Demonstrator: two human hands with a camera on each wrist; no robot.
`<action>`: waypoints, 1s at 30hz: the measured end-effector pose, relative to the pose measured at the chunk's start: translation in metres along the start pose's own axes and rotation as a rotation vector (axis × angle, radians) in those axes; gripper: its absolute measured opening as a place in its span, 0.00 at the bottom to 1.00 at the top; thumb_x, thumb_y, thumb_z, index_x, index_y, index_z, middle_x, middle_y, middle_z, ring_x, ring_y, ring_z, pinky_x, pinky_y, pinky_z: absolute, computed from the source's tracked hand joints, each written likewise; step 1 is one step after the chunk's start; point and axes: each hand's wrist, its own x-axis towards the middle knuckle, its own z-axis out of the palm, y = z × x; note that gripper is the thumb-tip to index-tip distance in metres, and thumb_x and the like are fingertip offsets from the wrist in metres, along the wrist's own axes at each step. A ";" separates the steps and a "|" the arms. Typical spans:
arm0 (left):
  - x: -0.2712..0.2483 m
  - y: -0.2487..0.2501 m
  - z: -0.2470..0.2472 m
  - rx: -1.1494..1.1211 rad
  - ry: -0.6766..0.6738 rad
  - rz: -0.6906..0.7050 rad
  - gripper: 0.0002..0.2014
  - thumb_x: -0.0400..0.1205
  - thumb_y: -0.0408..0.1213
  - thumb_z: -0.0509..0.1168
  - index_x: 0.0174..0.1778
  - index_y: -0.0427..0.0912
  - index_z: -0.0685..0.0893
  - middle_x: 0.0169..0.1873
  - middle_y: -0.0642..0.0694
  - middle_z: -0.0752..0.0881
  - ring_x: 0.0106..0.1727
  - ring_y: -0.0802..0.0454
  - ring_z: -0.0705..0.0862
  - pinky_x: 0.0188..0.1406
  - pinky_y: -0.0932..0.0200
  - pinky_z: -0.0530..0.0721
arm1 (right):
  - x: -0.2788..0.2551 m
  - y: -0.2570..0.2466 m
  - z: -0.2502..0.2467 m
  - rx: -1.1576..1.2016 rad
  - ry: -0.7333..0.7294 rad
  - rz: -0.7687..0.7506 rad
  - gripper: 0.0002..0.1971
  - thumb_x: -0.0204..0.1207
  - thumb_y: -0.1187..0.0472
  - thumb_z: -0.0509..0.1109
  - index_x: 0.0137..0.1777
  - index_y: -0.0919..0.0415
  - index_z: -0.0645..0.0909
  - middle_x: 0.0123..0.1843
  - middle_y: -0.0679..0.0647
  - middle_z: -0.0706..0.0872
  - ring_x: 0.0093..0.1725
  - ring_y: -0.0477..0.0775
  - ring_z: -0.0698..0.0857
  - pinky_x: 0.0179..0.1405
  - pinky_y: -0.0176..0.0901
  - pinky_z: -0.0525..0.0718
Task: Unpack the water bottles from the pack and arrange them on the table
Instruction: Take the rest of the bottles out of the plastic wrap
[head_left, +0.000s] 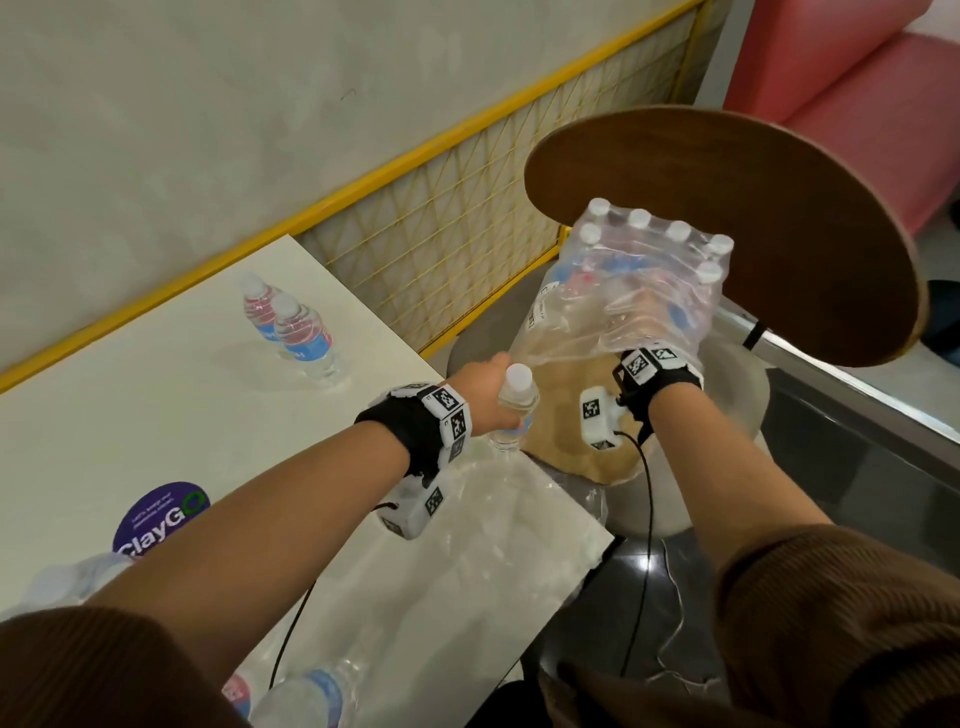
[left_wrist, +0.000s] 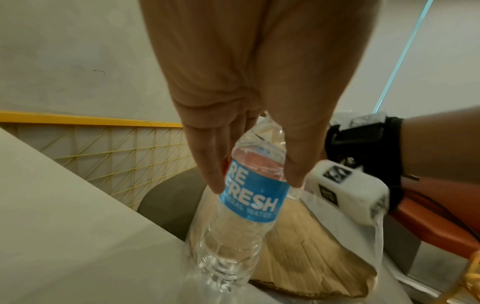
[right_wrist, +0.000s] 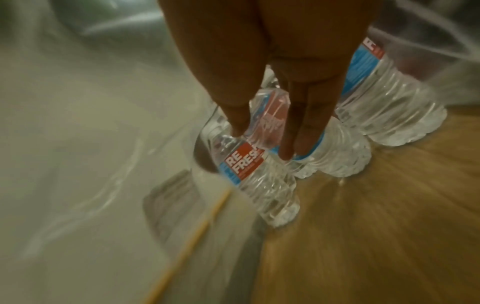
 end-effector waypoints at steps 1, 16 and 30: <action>-0.003 -0.002 -0.003 -0.023 -0.001 0.016 0.39 0.71 0.39 0.76 0.76 0.45 0.64 0.66 0.41 0.80 0.66 0.42 0.80 0.62 0.53 0.79 | -0.004 -0.003 0.001 0.045 0.005 0.003 0.21 0.85 0.65 0.57 0.76 0.71 0.65 0.78 0.67 0.68 0.77 0.64 0.68 0.64 0.46 0.73; -0.135 -0.055 -0.036 -0.075 0.229 -0.148 0.25 0.65 0.46 0.79 0.56 0.49 0.80 0.50 0.48 0.86 0.51 0.47 0.84 0.53 0.52 0.84 | -0.154 -0.082 0.042 0.611 -0.407 -0.497 0.10 0.77 0.60 0.71 0.50 0.43 0.77 0.51 0.50 0.84 0.31 0.54 0.89 0.32 0.44 0.83; -0.236 -0.109 0.005 0.270 0.062 -0.423 0.30 0.70 0.54 0.73 0.61 0.44 0.70 0.45 0.46 0.81 0.42 0.45 0.79 0.35 0.57 0.73 | -0.217 -0.166 0.107 0.319 -0.690 -0.737 0.12 0.76 0.59 0.72 0.56 0.46 0.77 0.48 0.51 0.85 0.38 0.58 0.91 0.41 0.50 0.87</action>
